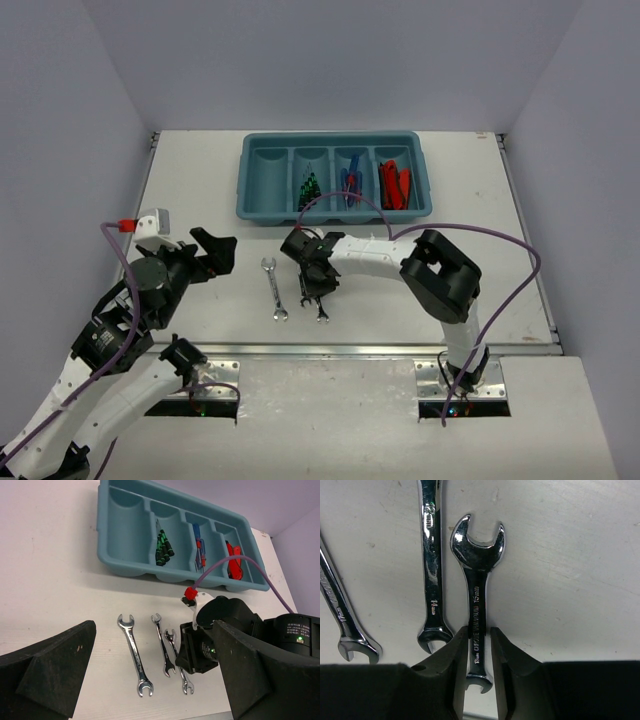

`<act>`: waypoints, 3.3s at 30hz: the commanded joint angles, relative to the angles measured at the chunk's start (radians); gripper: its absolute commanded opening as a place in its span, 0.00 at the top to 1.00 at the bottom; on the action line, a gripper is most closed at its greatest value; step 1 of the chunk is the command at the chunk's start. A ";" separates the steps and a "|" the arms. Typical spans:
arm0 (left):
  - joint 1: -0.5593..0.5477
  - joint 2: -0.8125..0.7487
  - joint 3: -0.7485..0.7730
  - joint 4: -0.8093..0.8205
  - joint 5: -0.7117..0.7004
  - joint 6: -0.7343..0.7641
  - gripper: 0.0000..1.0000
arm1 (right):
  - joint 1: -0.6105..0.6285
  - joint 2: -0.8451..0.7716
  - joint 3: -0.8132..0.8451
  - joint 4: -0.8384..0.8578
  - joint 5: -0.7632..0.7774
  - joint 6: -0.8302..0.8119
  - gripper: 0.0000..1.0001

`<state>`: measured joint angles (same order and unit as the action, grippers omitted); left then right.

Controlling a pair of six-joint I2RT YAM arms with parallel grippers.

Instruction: Sort the tools into containers

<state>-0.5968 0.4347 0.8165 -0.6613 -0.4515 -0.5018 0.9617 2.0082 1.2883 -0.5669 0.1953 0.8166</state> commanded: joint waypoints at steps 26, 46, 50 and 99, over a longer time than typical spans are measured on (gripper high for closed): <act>0.002 0.127 -0.170 0.262 0.226 -0.205 0.00 | -0.021 -0.193 -0.134 -0.055 0.062 -0.066 1.00; -0.023 0.607 -0.603 1.477 0.683 -0.497 0.09 | -0.020 -0.604 -0.342 0.162 -0.074 -0.171 1.00; -0.063 0.676 -0.559 1.485 0.664 -0.501 0.17 | -0.016 -0.659 -0.358 0.210 -0.129 -0.181 1.00; 0.356 1.654 1.102 0.115 0.109 0.237 0.71 | -0.089 -1.286 -0.656 -0.006 0.065 -0.249 0.01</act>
<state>-0.2424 2.0994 1.8173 -0.4746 -0.3147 -0.2890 0.8787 0.7193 0.6262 -0.6017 0.2764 0.5883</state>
